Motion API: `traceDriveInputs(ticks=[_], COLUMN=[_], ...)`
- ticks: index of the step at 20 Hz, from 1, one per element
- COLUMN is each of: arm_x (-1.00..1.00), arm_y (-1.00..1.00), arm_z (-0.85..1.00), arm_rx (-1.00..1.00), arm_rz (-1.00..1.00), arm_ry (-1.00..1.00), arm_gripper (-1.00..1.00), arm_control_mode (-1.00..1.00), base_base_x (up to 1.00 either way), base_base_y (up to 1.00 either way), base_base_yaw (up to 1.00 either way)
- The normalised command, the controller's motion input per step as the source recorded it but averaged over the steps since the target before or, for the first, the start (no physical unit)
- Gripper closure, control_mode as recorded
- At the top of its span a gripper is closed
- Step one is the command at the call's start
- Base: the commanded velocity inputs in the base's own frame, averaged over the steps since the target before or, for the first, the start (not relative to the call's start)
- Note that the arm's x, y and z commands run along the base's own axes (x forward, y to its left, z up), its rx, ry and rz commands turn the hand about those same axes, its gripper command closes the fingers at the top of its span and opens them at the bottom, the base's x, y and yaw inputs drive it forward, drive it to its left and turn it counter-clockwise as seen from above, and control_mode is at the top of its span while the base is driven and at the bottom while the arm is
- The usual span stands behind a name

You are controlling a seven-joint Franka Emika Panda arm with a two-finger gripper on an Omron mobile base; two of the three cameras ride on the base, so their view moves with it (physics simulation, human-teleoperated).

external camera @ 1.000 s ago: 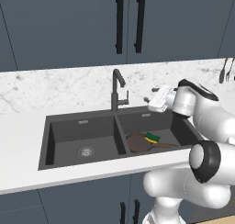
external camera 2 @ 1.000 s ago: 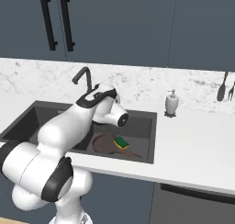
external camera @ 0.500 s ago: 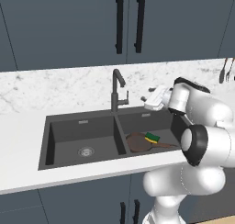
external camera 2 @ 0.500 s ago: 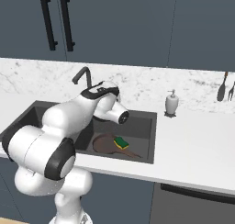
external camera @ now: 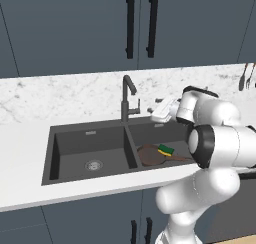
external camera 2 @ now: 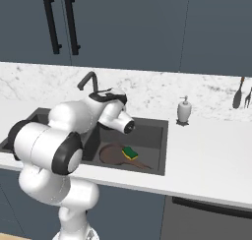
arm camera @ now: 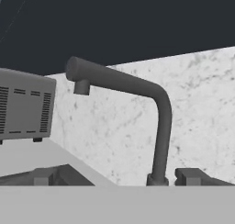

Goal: Pick the pan and sponge and place them into the sink. Then turn on the water.

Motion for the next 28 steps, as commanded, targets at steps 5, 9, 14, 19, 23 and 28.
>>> traceDriveInputs(ticks=[5,9,14,19,23,28], arm_x=[0.32,0.18,0.28,0.38,0.4,0.4], arm_y=[0.18,0.0,0.0,0.0,0.0,0.0], arm_z=[-0.25,-0.24,-0.29,-0.05,0.0,-0.02], arm_rx=[0.03,0.1,0.11,0.03,0.0,0.0], arm_rz=[0.0,0.0,0.0,-0.01,-0.05,-0.01], arm_ry=[0.0,0.0,0.0,0.0,0.04,0.01], arm_gripper=[-1.0,-1.0,-1.0,-1.0,-1.0,-1.0], arm_control_mode=[-1.0,-1.0,-1.0,-1.0,-1.0,-1.0], base_base_x=[0.0,0.0,0.0,0.0,0.0,0.0], base_base_y=[0.0,0.0,0.0,0.0,0.0,0.0], base_base_yaw=[0.0,0.0,0.0,0.0,0.0,0.0])
